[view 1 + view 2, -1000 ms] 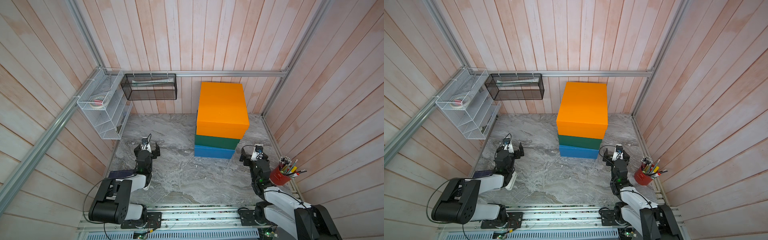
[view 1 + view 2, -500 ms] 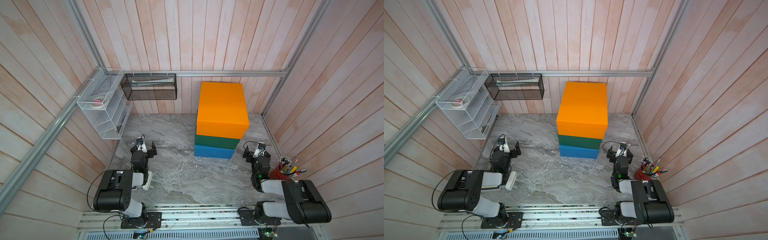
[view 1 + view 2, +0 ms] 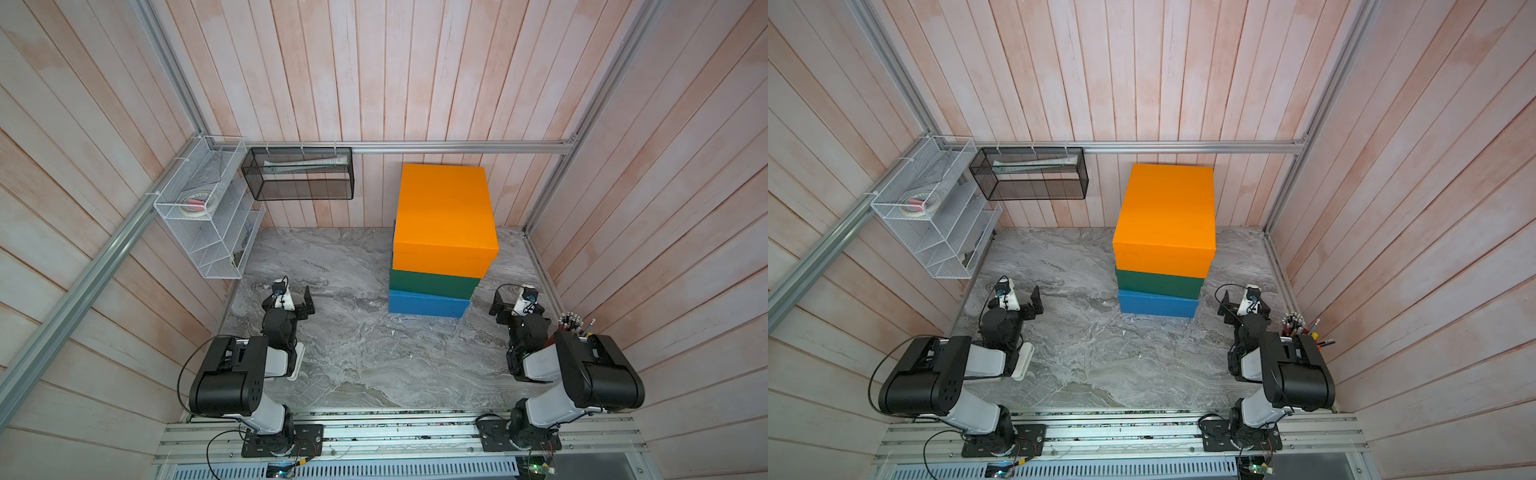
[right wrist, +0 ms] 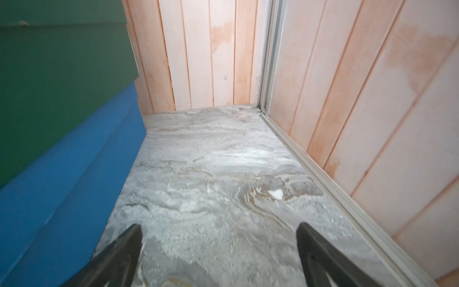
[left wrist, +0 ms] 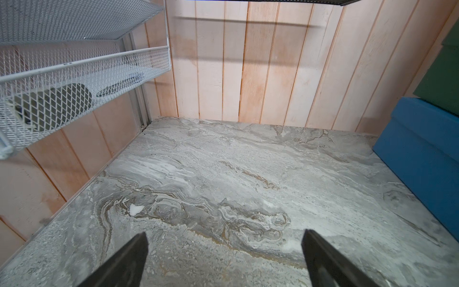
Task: Stack the shoeboxes
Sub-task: Reset both arms
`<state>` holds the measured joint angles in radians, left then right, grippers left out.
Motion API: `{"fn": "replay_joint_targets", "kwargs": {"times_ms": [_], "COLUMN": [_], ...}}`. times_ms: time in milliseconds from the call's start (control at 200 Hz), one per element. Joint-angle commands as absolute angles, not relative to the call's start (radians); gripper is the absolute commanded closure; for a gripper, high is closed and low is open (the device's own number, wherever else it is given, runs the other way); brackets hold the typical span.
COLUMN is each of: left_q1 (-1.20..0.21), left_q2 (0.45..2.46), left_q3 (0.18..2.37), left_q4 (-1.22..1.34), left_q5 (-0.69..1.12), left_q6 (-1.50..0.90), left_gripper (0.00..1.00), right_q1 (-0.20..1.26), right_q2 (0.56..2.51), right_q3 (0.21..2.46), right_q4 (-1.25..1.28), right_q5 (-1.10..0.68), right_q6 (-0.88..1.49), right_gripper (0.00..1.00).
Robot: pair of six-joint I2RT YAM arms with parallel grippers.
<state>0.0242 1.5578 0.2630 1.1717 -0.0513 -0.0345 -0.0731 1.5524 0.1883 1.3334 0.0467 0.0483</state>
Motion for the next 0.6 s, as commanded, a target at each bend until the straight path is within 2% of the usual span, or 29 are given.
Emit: {"fn": "replay_joint_targets", "kwargs": {"times_ms": [0,295,500,595], "left_q1": [0.029,0.027,-0.005,-0.003], "left_q2": [1.565,1.562,1.617,1.599], "left_q3": [0.262,0.251,0.062,0.092], "left_q4": [1.194,1.213,1.641,1.558], "left_q5": [-0.035,-0.043,-0.141,-0.173], "left_q6": [-0.043,-0.040,-0.030,-0.043], "left_gripper": [0.00,0.00,0.00,0.00], "right_q1": [-0.075,-0.074,-0.075,-0.074], "right_q2": [1.560,1.558,1.558,1.557], "right_q3": [0.211,0.209,0.209,0.209], "right_q4": [1.336,1.339,1.340,1.339], "right_q5": [-0.034,-0.034,-0.035,-0.033], "right_q6": [0.054,0.054,0.054,0.054], "right_gripper": [0.02,0.02,0.02,0.02]}}
